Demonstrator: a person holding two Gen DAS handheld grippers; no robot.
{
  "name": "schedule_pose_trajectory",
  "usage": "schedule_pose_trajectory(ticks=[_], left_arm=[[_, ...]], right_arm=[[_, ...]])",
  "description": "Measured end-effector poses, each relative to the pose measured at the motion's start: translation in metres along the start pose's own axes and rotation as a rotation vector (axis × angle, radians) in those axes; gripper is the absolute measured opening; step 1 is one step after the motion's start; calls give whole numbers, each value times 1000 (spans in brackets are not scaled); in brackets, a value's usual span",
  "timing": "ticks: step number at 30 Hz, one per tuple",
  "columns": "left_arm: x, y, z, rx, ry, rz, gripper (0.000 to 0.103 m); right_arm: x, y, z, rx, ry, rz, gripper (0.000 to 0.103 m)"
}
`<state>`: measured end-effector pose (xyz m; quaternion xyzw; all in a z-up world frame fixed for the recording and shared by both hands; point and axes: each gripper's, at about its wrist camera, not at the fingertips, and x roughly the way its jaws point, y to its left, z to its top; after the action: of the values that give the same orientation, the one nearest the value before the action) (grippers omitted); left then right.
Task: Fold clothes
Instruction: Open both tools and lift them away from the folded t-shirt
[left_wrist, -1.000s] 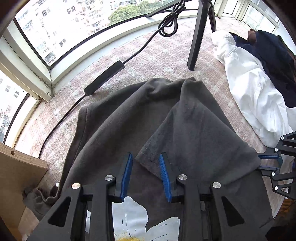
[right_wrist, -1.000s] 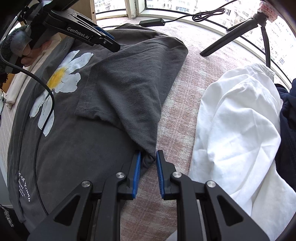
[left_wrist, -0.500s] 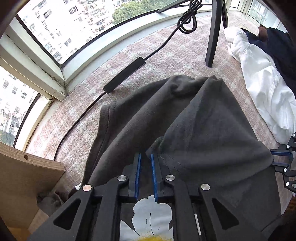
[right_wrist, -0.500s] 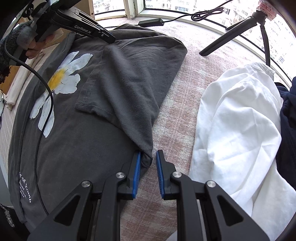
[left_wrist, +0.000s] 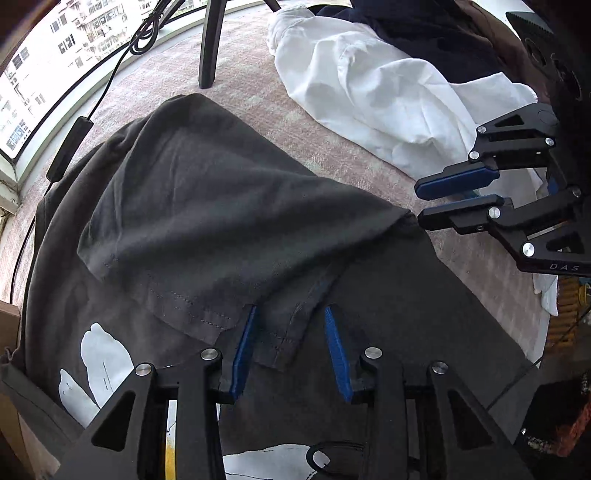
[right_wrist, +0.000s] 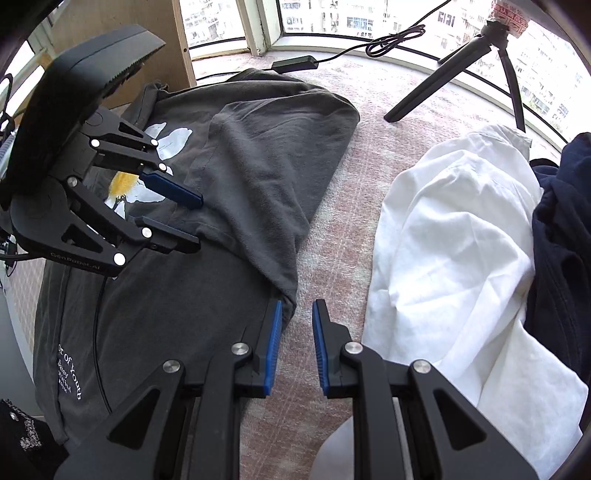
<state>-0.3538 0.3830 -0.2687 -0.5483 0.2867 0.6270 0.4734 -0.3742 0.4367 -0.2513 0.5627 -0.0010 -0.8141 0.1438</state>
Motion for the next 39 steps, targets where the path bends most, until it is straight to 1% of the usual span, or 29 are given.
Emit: schedule_pose_trajectory(ticks=[2, 3, 4, 5, 6, 8, 9, 10, 12, 13, 16, 17, 18, 20, 22, 23, 24, 25, 26, 29, 31, 32, 33, 34, 35, 36, 37, 38, 39], left_arm=[[-1, 2, -2, -20, -2, -21, 36], [-5, 3, -5, -47, -5, -31, 36], [-9, 4, -7, -74, -9, -41, 35], [-14, 5, -10, -101, -12, -50, 35], [-23, 1, -16, -109, -28, -49, 35], [-40, -9, -29, -125, -61, -46, 35], [-48, -15, -38, -135, -74, -55, 35], [-56, -21, -46, -144, -88, -63, 35], [-89, -29, -79, -163, -113, -68, 35], [-106, -32, -95, -172, -125, -70, 36], [-146, -46, -138, -247, -165, -37, 36], [-158, -50, -154, -290, -173, -23, 36], [-170, -54, -171, -333, -182, -9, 36], [-191, -65, -204, -424, -203, 20, 36], [-201, -83, -232, -508, -223, 40, 36], [-202, -93, -245, -553, -228, 44, 36], [-204, -105, -257, -588, -230, 52, 36], [-206, -116, -270, -624, -233, 61, 36], [-209, -131, -278, -635, -228, 79, 36], [-217, -174, -304, -669, -213, 134, 37], [-208, -198, -309, -696, -234, 70, 41], [-201, -210, -310, -707, -246, 31, 41], [-190, -222, -308, -703, -255, -1, 41], [-177, -234, -305, -689, -263, -37, 41], [-163, -247, -302, -675, -270, -73, 41], [-150, -259, -298, -661, -278, -109, 41], [-135, -272, -294, -641, -275, -129, 41], [-121, -286, -287, -614, -260, -132, 41], [-109, -299, -277, -573, -245, -113, 41]], right_arm=[[3, 3, 5, 28, -24, 77, 17], [13, 8, 10, 19, -6, 72, 17], [27, 14, 15, 4, 28, 46, 17], [35, 16, 15, -16, 62, 11, 14], [35, 15, 13, -34, 73, -19, 8], [28, 11, 14, -40, 79, -83, 8], [21, 10, 14, -44, 65, -104, 11], [15, 9, 14, -41, 49, -82, 11], [5, 14, 9, -31, 33, 17, 11], [2, 21, 4, -49, 36, 55, 11], [8, 44, -24, -136, 95, 131, 11], [11, 48, -35, -160, 125, 143, 11], [13, 47, -48, -188, 160, 132, 11], [6, 45, -65, -245, 173, 108, 11], [1, 41, -75, -276, 217, 69, 11], [-2, 37, -81, -294, 240, 40, 11], [-9, 34, -85, -299, 245, 39, 11], [-20, 32, -89, -294, 235, 61, 11], [-38, 29, -91, -281, 205, 98, 11], [-109, 18, -95, -216, 57, 244, 11], [-161, 4, -98, -140, -65, 343, 22], [-180, -1, -101, -111, -106, 370, 43], [-190, 1, -107, -106, -130, 359, 64], [-191, 7, -115, -122, -136, 325, 65], [-188, 15, -125, -144, -132, 285, 65], [-182, 23, -135, -156, -121, 257, 61], [-174, 27, -145, -148, -97, 262, 55], [-165, 29, -154, -131, -69, 285, 39], [-157, 31, -164, -114, -40, 308, 36]])
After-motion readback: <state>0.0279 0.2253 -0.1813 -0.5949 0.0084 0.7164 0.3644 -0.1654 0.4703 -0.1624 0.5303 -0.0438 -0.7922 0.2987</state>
